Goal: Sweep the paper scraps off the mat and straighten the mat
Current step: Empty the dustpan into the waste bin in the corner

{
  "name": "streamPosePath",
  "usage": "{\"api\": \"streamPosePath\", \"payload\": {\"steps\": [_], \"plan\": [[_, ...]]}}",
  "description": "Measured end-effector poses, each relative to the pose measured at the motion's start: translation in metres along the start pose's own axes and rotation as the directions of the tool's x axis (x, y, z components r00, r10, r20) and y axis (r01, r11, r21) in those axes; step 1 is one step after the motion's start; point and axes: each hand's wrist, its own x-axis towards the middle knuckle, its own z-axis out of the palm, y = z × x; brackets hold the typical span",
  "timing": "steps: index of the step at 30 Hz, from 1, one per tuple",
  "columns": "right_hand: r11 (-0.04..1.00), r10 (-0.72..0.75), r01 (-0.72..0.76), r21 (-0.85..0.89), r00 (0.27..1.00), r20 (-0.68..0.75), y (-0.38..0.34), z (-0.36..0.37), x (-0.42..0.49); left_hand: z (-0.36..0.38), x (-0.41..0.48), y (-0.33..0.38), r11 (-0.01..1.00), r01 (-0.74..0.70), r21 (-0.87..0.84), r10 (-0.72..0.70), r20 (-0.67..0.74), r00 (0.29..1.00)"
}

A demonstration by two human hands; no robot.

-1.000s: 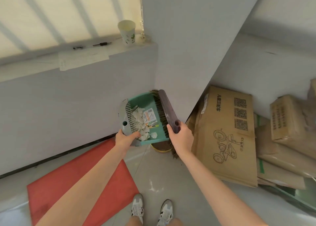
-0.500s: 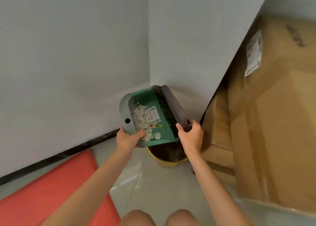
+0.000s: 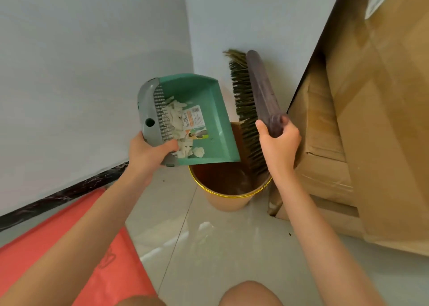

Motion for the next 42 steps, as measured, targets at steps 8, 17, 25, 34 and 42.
{"api": "streamPosePath", "payload": {"steps": [8, 17, 25, 34, 42], "plan": [[0.997, -0.034, 0.036, -0.067, 0.999, 0.030, -0.004, -0.008, 0.014, -0.014, 0.003, 0.011, 0.969, -0.164, 0.186, 0.158, 0.048, 0.986], [0.990, -0.081, 0.084, -0.114, 0.996, 0.028, 0.004, -0.010, 0.014, -0.018, 0.010, 0.016, 0.865, -0.352, 0.359, 0.330, 0.121, 0.936], [0.976, -0.136, 0.127, -0.175, 0.990, -0.041, 0.001, -0.009, -0.004, -0.015, 0.007, 0.026, 0.758, -0.468, 0.454, 0.447, 0.160, 0.880], [0.982, -0.109, 0.087, -0.168, 0.985, -0.131, 0.003, -0.019, -0.019, -0.006, -0.010, 0.025, 0.704, -0.570, 0.424, 0.534, 0.213, 0.818], [0.978, -0.136, 0.111, -0.177, 0.982, -0.130, 0.006, -0.027, -0.025, -0.001, -0.013, 0.020, 0.718, -0.574, 0.393, 0.537, 0.212, 0.817]]}}
